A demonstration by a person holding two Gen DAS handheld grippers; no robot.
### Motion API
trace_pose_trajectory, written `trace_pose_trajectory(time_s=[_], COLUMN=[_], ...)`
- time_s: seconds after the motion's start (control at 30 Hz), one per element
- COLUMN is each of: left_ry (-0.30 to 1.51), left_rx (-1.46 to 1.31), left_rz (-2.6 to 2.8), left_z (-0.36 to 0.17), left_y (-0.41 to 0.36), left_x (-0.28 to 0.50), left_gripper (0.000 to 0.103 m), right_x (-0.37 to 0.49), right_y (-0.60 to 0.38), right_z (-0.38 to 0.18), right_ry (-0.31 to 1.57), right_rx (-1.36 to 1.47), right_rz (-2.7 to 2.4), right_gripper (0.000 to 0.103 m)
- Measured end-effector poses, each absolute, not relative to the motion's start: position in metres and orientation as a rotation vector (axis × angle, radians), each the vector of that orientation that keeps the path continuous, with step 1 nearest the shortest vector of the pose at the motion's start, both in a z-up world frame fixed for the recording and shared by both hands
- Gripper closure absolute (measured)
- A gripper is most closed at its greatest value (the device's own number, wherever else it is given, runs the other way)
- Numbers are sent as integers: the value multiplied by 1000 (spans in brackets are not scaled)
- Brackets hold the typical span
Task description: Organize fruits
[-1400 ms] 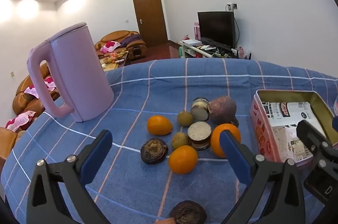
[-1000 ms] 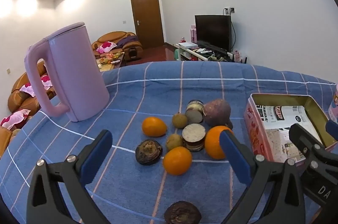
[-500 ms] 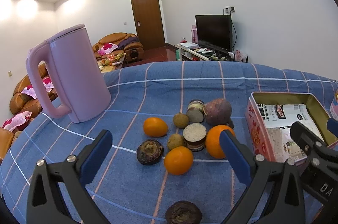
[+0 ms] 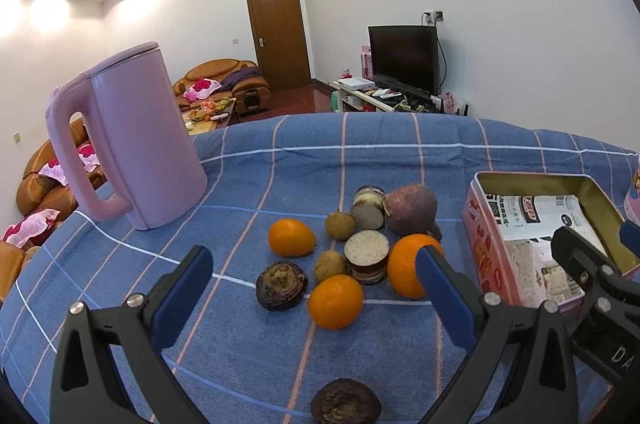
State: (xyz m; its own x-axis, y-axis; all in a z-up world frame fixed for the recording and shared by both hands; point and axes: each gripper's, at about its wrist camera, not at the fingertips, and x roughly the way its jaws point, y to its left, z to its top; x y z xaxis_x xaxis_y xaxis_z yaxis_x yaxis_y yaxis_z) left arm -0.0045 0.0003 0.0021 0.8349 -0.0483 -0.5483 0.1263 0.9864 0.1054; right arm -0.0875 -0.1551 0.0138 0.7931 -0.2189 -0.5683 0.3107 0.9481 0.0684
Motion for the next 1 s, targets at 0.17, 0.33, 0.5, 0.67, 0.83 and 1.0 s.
trace_pose_trajectory(time_s=[0.17, 0.33, 0.5, 0.67, 0.83, 1.0], left_ry=[578, 576, 579, 584, 581, 589], left_rx=[140, 149, 148, 146, 152, 135], left_rz=[-94, -95, -95, -98, -100, -103], left_z=[2, 1, 0, 0, -1, 0], left_y=[0, -1, -1, 0, -1, 2], left_x=[-5, -4, -5, -4, -4, -4], left_gripper=[0, 0, 0, 0, 0, 0], right_x=[-88, -90, -91, -91, -91, -92], right_y=[-156, -156, -156, -155, -155, -155], right_z=[15, 16, 18, 18, 18, 19], right_ry=[588, 583, 581, 580, 578, 575], right_rx=[163, 165, 163, 161, 163, 164], right_rz=[-280, -278, -277, -274, -270, -263], right_gripper=[1, 1, 1, 1, 1, 1])
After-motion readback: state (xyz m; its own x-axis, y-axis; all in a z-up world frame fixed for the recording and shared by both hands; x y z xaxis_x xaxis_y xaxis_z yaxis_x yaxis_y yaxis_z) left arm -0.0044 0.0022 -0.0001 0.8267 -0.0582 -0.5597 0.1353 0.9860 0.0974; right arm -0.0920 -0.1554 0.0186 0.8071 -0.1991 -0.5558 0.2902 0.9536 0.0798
